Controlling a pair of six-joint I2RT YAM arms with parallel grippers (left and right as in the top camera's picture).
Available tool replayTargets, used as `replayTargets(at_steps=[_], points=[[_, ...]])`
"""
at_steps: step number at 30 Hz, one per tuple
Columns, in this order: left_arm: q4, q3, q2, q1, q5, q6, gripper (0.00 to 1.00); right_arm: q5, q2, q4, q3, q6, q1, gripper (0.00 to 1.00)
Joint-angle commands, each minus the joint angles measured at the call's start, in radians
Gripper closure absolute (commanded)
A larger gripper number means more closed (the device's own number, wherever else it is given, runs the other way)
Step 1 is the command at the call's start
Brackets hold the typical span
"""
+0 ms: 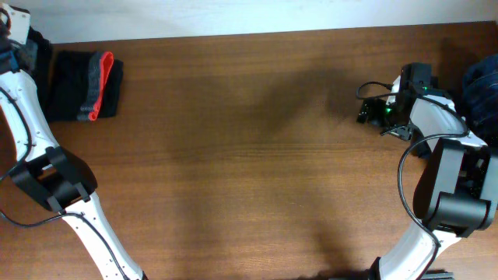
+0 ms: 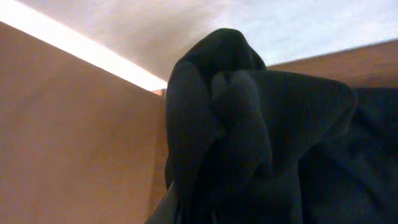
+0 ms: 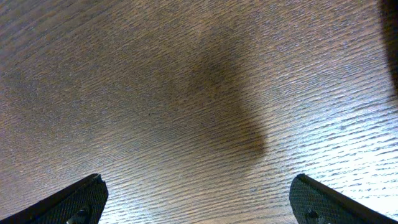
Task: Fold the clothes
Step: 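Lower the bundle onto the red-trimmed folded garment with left gripper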
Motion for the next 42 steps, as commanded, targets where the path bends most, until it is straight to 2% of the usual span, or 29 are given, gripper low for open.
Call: replayTargets(at_steps=[1,9,13,18,23,36,42], points=[[-0.012,0.007,0.005,-0.023,0.06,-0.016,1.0,0.008,0.009,0.003,-0.006,-0.003,0.003,0.02],[-0.075,0.006,0.035,-0.104,0.055,-0.015,1.0,0.008,0.009,0.003,-0.006,-0.003,0.003,0.01],[-0.088,0.006,0.035,-0.148,0.006,-0.019,1.0,0.008,0.009,0.003,-0.006,-0.003,0.003,0.01],[-0.162,0.005,0.035,-0.192,0.011,-0.097,1.0,0.008,0.009,0.003,-0.006,-0.003,0.003,0.01],[-0.213,-0.009,0.036,-0.225,0.011,-0.102,1.0,0.008,0.009,0.003,-0.006,-0.003,0.003,0.01],[-0.363,-0.159,0.036,-0.263,0.042,-0.101,1.0,0.008,0.009,0.003,-0.006,-0.003,0.003,0.01],[-0.387,-0.209,0.036,-0.265,0.055,-0.101,1.0,0.008,0.009,0.003,-0.006,-0.003,0.003,0.01]])
